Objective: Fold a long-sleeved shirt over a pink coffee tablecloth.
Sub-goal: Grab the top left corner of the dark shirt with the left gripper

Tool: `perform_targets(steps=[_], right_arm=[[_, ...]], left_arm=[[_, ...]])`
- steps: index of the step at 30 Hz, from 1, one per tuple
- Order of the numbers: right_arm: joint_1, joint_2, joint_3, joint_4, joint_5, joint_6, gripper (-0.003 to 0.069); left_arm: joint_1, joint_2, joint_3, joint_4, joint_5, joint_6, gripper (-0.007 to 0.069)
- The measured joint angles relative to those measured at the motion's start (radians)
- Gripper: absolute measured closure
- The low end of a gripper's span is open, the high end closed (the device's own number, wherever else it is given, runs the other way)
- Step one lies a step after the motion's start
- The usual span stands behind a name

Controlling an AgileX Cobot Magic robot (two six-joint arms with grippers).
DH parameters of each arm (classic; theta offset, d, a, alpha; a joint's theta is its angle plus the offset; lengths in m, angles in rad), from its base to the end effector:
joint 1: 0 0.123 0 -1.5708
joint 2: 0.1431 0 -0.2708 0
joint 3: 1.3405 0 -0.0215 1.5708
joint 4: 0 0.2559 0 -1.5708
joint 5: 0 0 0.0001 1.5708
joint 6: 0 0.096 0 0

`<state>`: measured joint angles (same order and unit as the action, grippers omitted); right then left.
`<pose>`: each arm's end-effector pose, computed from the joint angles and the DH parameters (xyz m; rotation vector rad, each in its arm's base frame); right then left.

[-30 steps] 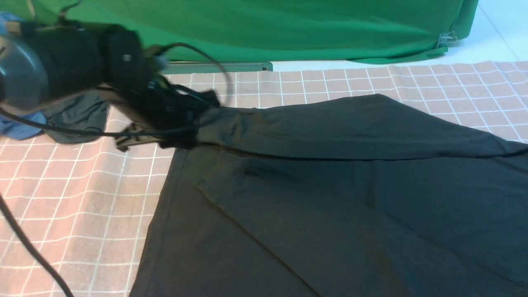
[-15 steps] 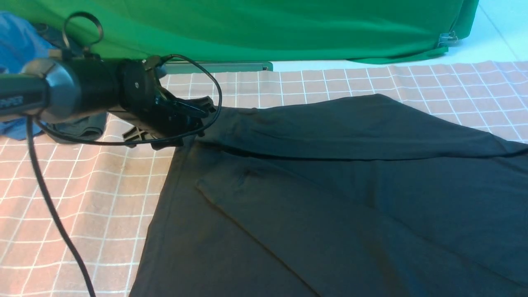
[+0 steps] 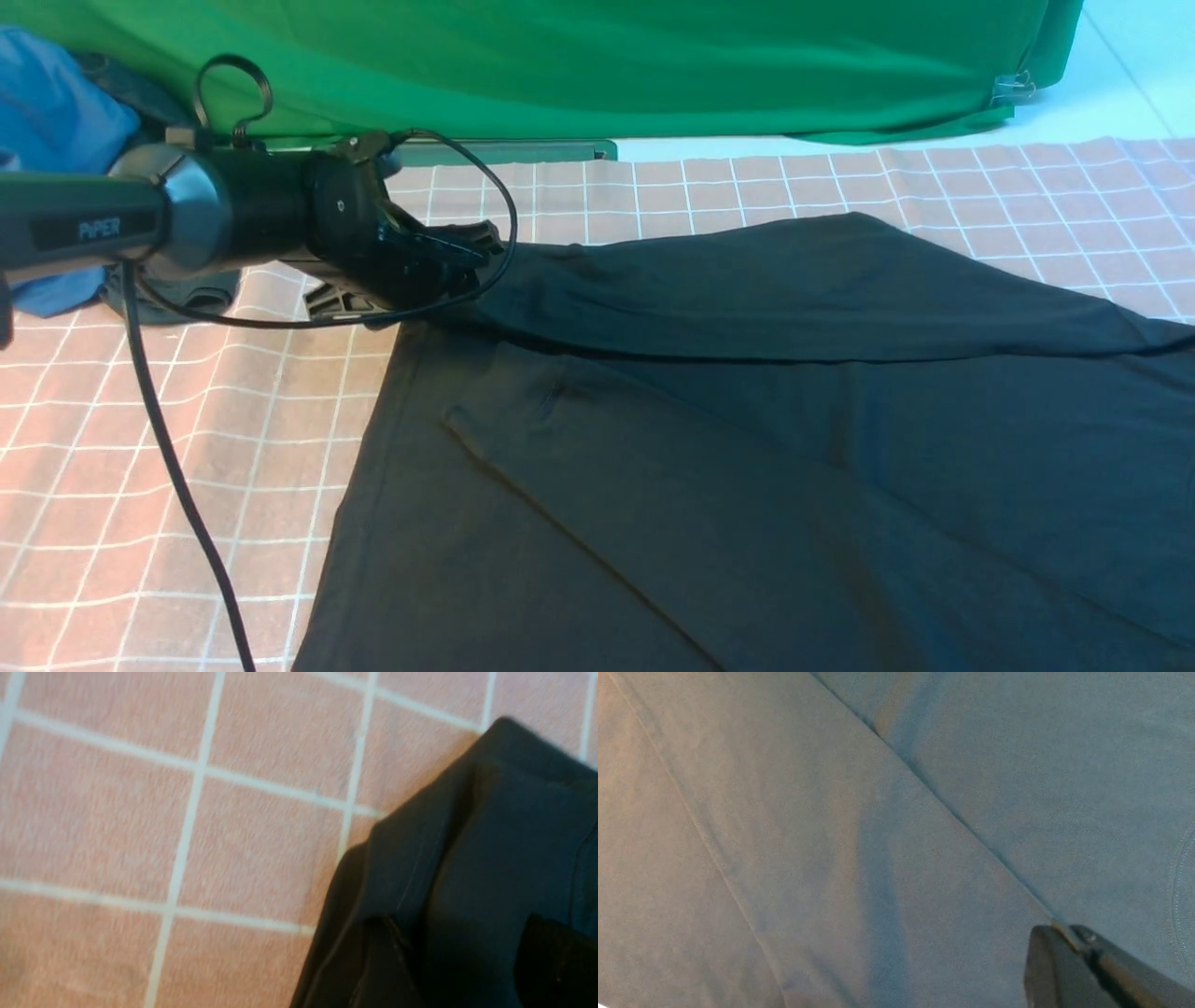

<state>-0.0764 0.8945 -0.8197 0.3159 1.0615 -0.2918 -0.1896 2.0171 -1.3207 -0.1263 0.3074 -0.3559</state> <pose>0.1672 0.0133 0.3017 -0.1720 2.5568 0.2771 0.4227 -0.0849 0.1433 -0.3430 2.4904 -0.3251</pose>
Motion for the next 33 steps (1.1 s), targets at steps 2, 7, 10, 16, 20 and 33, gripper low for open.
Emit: perform_targets(steps=[2, 7, 10, 16, 20, 33], right_arm=[[0.000, 0.000, 0.000, 0.000, 0.000, 0.000, 0.0622], [0.000, 0.000, 0.000, 0.000, 0.000, 0.000, 0.0622], [0.000, 0.000, 0.000, 0.000, 0.000, 0.000, 0.0622], [0.000, 0.000, 0.000, 0.001, 0.003, 0.000, 0.0622], [0.000, 0.000, 0.000, 0.002, 0.003, 0.000, 0.0622], [0.000, 0.000, 0.000, 0.003, 0.003, 0.000, 0.0622]], left_arm=[[0.000, 0.001, 0.000, -0.004, -0.002, 0.002, 0.0368], [0.000, 0.017, 0.000, -0.010, 0.022, 0.030, 0.0547], [0.000, 0.020, 0.000, 0.001, 0.035, 0.035, 0.0561], [0.000, 0.020, -0.004, 0.015, 0.047, 0.044, 0.0418], [0.000, 0.020, -0.009, 0.015, 0.046, 0.045, 0.0253], [0.000, 0.027, -0.010, -0.017, 0.034, 0.140, 0.0316]])
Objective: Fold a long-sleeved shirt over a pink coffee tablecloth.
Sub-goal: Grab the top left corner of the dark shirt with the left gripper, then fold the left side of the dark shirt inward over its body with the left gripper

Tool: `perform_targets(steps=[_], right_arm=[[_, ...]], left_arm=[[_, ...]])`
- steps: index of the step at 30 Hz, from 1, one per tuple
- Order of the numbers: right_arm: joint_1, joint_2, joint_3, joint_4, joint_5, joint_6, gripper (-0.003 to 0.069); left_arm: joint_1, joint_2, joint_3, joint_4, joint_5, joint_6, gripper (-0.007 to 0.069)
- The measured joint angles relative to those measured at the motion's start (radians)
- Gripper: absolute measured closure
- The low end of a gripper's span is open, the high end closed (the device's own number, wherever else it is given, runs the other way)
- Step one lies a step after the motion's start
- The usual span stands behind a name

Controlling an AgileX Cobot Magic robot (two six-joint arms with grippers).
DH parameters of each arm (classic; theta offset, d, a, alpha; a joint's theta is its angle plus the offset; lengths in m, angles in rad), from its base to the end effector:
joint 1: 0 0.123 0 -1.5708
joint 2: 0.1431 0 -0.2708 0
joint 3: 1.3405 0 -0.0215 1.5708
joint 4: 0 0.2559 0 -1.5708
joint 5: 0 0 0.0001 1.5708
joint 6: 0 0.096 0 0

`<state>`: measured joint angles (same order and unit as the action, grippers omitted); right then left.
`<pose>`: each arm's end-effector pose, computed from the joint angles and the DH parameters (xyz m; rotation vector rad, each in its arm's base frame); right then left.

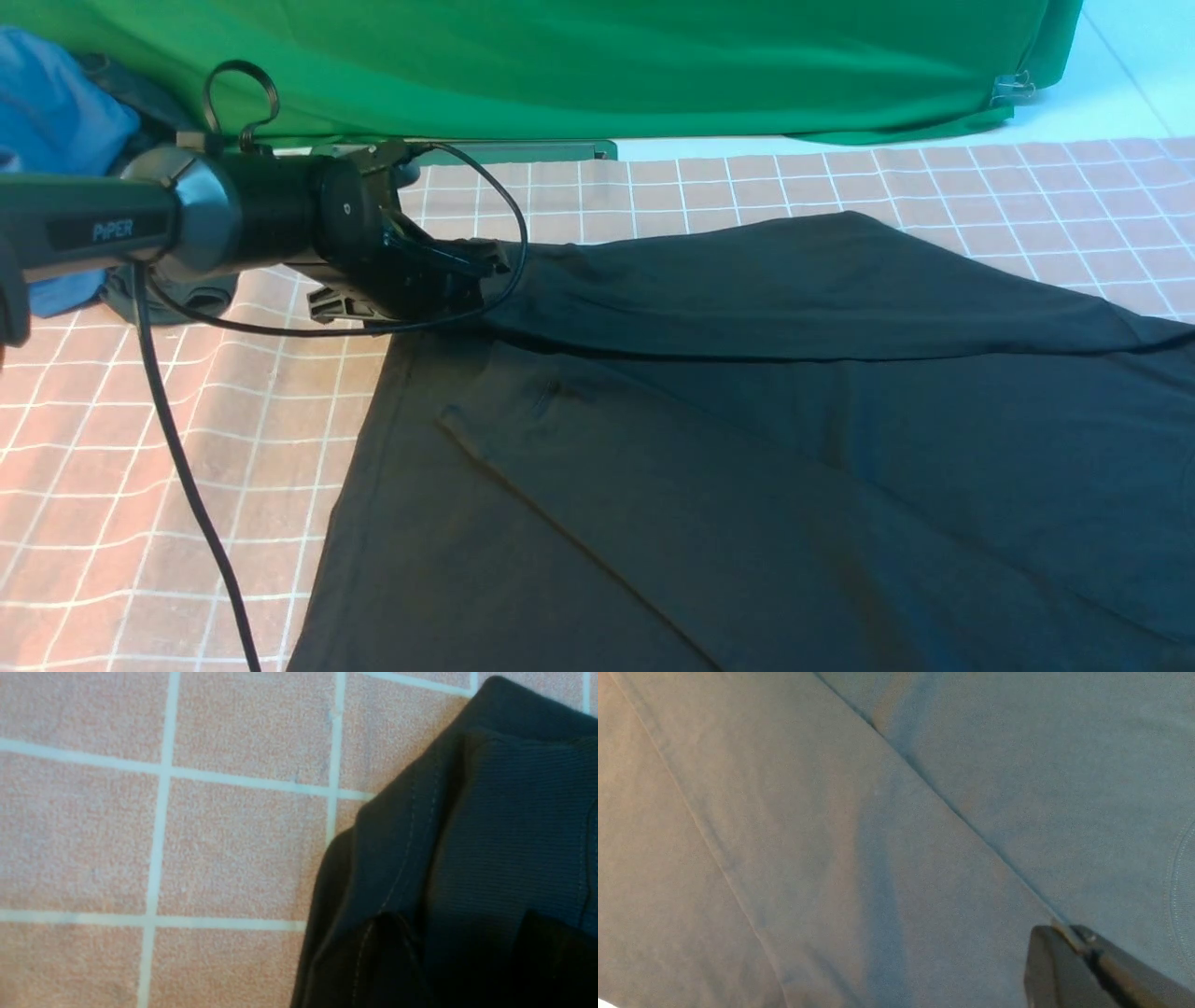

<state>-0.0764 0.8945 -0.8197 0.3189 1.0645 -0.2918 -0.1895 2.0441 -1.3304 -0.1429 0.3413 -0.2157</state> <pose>0.1669 0.0136 0.3017 -0.1718 2.5588 0.2820 0.4224 -0.0857 0.1325 -0.1865 2.5496 -0.2720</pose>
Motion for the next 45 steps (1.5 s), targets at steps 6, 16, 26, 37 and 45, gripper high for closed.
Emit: perform_targets(steps=[6, 16, 26, 37, 45], right_arm=[[0.000, 0.000, 0.000, 0.000, 0.000, 0.000, 0.0622], [0.000, 0.000, 0.000, 0.000, 0.000, 0.000, 0.0622], [0.000, 0.000, 0.000, 0.000, 0.000, -0.001, 0.0617], [0.000, 0.000, 0.000, 0.000, -0.035, -0.001, 0.0617], [0.000, 0.000, 0.000, 0.000, -0.056, -0.001, 0.0611]], left_arm=[[0.002, 0.012, -0.004, -0.083, 0.002, 0.153, 0.0583], [0.000, -0.061, -0.008, -0.095, 0.095, 0.170, 0.0612], [-0.003, -0.221, -0.010, -0.107, 0.187, 0.172, 0.0612], [-0.035, -0.384, -0.010, -0.172, 0.303, 0.175, 0.0612], [-0.076, -0.461, 0.004, -0.159, 0.467, 0.104, 0.0612]])
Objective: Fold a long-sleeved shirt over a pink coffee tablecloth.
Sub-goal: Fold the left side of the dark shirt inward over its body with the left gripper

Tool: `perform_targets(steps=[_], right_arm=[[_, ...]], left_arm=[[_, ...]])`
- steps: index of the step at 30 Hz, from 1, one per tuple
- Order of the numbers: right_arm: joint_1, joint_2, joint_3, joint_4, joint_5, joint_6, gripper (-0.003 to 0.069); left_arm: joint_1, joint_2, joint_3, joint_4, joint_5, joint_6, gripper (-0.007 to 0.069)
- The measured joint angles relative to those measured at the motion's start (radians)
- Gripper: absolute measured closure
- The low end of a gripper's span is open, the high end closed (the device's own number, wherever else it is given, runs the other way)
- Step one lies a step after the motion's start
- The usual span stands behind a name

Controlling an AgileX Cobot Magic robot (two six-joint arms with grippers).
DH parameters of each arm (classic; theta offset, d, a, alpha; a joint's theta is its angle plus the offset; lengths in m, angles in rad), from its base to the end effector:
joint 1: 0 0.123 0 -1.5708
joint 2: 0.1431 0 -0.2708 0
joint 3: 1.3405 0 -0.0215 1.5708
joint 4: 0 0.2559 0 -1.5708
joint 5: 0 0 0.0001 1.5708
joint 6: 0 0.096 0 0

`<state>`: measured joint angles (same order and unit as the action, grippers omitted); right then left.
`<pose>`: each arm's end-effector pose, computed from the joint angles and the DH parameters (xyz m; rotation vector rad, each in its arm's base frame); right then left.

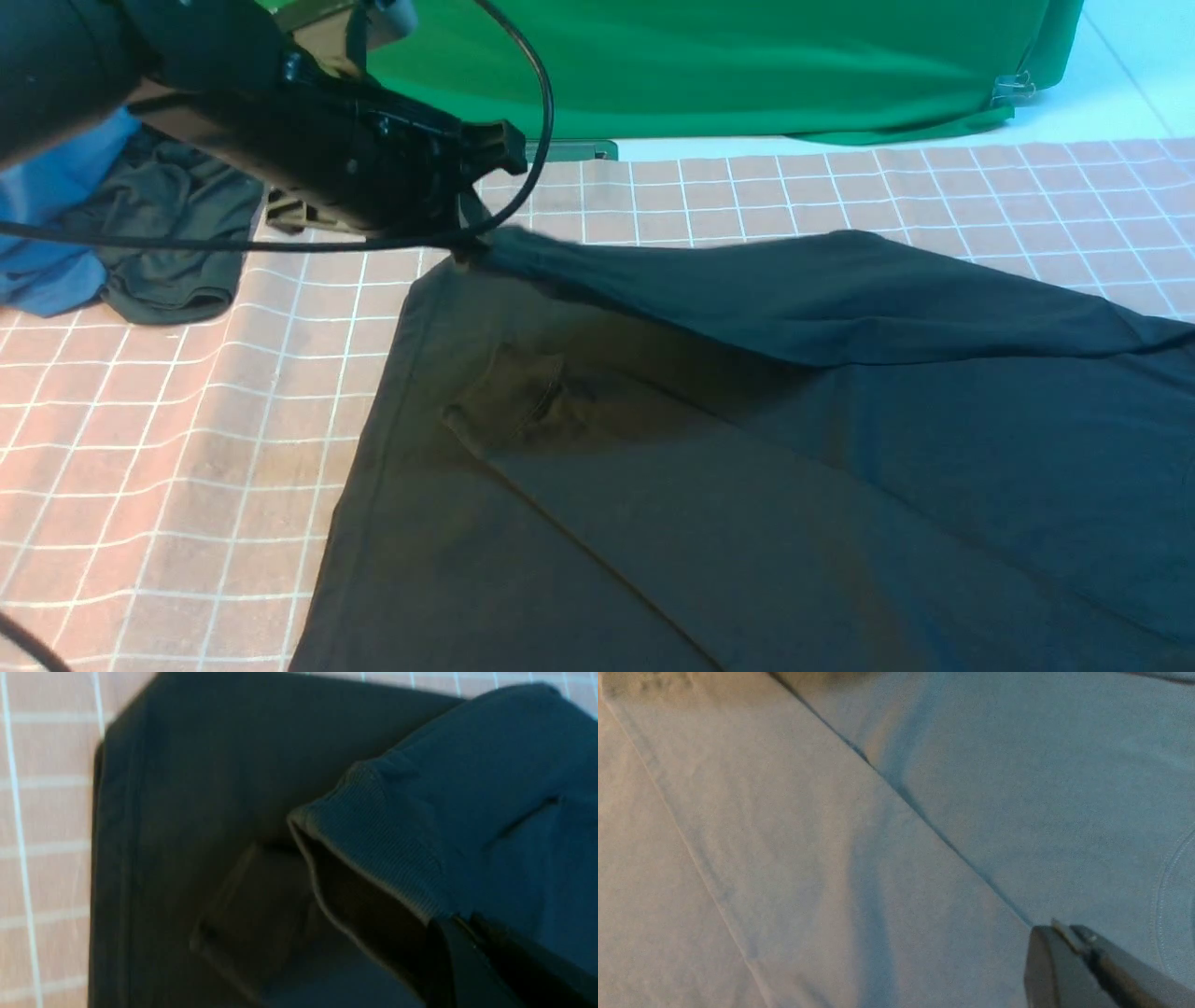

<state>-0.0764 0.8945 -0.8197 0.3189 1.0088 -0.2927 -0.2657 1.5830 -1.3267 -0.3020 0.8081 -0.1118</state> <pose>0.1714 0.0124 0.3043 -0.1574 2.5074 0.2621 0.3341 -0.1123 0.2921 0.0144 2.5689 -0.5048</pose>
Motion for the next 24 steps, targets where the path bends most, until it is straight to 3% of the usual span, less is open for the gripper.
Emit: perform_targets(steps=[8, 19, 24], right_arm=[[0.000, 0.000, 0.000, 0.000, -0.016, 0.000, 0.0608], [0.000, 0.000, 0.000, 0.001, -0.059, 0.000, 0.0602], [0.000, 0.000, 0.000, 0.001, -0.060, 0.000, 0.0599]], left_arm=[[-0.003, -0.129, 0.161, 0.053, 0.040, -0.091, 0.0612], [-0.015, -0.161, 0.316, 0.057, 0.000, -0.103, 0.0608], [-0.037, -0.025, 0.316, 0.114, -0.056, -0.114, 0.0500]])
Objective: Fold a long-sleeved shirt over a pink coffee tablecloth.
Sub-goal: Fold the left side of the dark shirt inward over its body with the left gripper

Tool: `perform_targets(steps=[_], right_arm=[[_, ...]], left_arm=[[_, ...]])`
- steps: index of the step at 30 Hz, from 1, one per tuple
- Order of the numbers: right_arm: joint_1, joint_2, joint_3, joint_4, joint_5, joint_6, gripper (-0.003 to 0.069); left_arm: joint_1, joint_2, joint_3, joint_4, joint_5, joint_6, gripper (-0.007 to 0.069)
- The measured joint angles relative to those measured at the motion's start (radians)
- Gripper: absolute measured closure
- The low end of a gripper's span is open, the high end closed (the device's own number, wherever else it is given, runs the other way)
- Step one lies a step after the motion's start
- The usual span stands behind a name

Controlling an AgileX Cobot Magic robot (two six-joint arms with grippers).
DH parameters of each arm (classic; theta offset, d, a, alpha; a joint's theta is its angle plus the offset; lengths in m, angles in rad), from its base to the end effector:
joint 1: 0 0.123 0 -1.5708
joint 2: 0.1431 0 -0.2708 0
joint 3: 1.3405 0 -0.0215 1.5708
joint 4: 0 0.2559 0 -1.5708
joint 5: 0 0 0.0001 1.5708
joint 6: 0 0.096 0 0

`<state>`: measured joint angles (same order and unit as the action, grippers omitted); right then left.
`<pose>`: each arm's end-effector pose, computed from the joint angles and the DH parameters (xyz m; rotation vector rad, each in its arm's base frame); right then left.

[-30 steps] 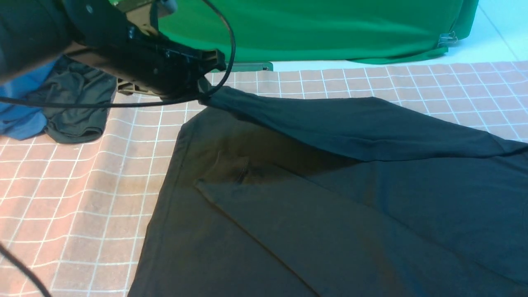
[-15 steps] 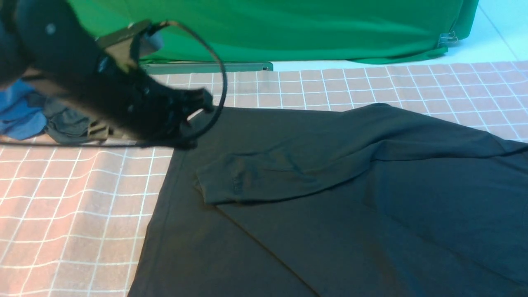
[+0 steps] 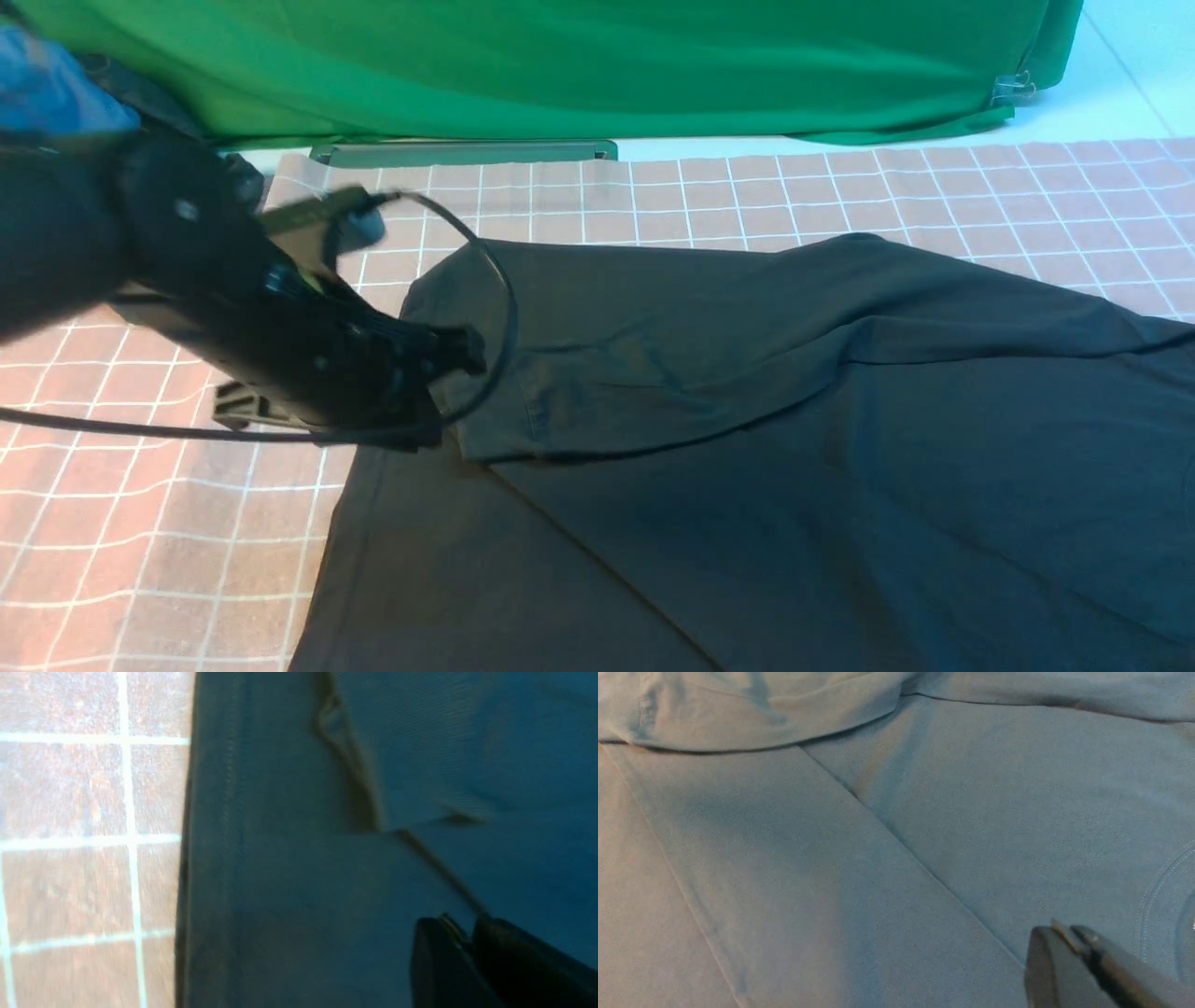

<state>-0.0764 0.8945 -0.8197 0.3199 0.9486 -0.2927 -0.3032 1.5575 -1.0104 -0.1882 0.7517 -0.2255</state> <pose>0.1761 0.0111 0.3075 -0.1404 2.4516 0.2427 0.2904 -0.1037 0.2083 -0.0516 2.8153 -0.3422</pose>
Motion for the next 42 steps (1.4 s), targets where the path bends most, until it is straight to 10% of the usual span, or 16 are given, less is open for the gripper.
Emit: perform_targets(steps=[15, 20, 28, 42], right_arm=[[0.000, 0.000, 0.000, 0.002, -0.003, -0.003, 0.0586], [0.000, 0.000, 0.000, 0.002, -0.003, -0.004, 0.0578], [0.000, 0.000, 0.000, 0.002, -0.009, -0.008, 0.0578], [0.000, 0.000, 0.000, 0.000, -0.010, -0.008, 0.0578]], left_arm=[[-0.077, 0.227, 0.000, 0.209, -0.263, -0.207, 0.0193], [-0.077, 0.232, 0.000, 0.199, -0.285, -0.207, 0.0249], [-0.082, 0.234, -0.008, 0.188, -0.273, -0.172, 0.0575], [-0.083, 0.194, -0.062, 0.196, -0.132, -0.156, 0.0592]])
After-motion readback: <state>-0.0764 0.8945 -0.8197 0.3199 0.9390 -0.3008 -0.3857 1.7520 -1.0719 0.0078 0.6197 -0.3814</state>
